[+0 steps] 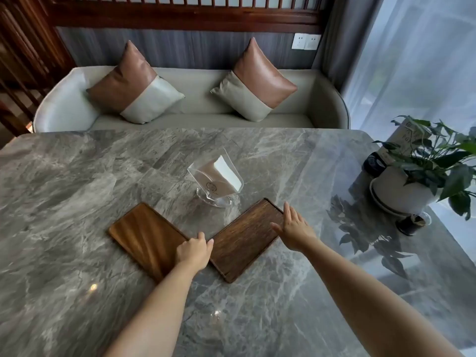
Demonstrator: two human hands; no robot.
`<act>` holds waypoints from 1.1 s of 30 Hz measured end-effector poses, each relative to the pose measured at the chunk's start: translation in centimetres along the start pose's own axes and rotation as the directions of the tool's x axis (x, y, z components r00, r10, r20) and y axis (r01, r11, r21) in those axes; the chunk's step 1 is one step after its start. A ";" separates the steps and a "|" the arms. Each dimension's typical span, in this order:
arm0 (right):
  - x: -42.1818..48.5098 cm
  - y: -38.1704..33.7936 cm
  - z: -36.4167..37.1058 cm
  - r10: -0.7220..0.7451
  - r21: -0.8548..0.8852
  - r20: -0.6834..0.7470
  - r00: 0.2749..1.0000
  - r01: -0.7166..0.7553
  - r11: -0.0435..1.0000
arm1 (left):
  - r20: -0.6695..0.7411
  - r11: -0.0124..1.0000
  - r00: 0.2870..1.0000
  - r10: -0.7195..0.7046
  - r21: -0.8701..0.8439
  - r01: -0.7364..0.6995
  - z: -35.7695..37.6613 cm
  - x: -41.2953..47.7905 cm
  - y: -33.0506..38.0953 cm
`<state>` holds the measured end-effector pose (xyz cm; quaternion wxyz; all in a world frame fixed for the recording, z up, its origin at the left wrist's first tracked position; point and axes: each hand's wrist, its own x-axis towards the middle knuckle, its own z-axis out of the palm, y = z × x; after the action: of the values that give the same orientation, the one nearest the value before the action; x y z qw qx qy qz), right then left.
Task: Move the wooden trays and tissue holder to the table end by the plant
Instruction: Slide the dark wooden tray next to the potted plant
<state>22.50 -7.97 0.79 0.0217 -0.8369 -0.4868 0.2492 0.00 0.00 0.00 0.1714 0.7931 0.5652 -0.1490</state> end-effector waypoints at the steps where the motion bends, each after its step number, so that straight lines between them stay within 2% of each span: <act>1: 0.3 0.1 0.0 0.013 0.003 0.006 1.000 -0.013 1.000 | 0.020 1.000 1.000 -0.020 0.004 0.019 0.1 0.2 0.1; 4: 0.9 0.3 -0.4 0.047 0.018 0.050 0.998 -0.048 0.999 | 0.025 0.997 0.997 -0.072 -0.009 0.072 0.4 0.9 0.3; 8: 2.0 0.8 -0.2 0.063 0.030 0.083 0.995 -0.066 0.997 | 0.026 0.995 0.996 -0.084 0.047 0.083 1.0 1.4 0.6; 13: 3.6 1.4 -0.3 0.089 0.064 0.128 0.988 -0.098 0.993 | 0.032 0.994 0.994 -0.108 0.037 0.107 1.0 2.1 1.3; 25: 5.1 2.3 0.2 0.128 0.099 0.158 0.979 -0.145 0.985 | 0.027 0.976 0.976 -0.216 0.001 0.216 1.3 2.4 2.8; 29: 5.0 2.4 0.5 0.177 0.157 0.165 0.970 -0.203 0.967 | 0.036 0.968 0.969 -0.244 -0.051 0.246 1.4 2.5 2.8; 33: 5.3 2.3 1.2 0.236 0.331 0.192 0.953 -0.289 0.898 | 0.036 0.959 0.963 -0.265 -0.092 0.268 1.4 2.4 2.7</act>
<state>26.00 -5.08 -2.96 0.1026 -0.8564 -0.3165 0.3948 3.22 0.61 -2.05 0.1943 0.6987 0.6713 -0.1529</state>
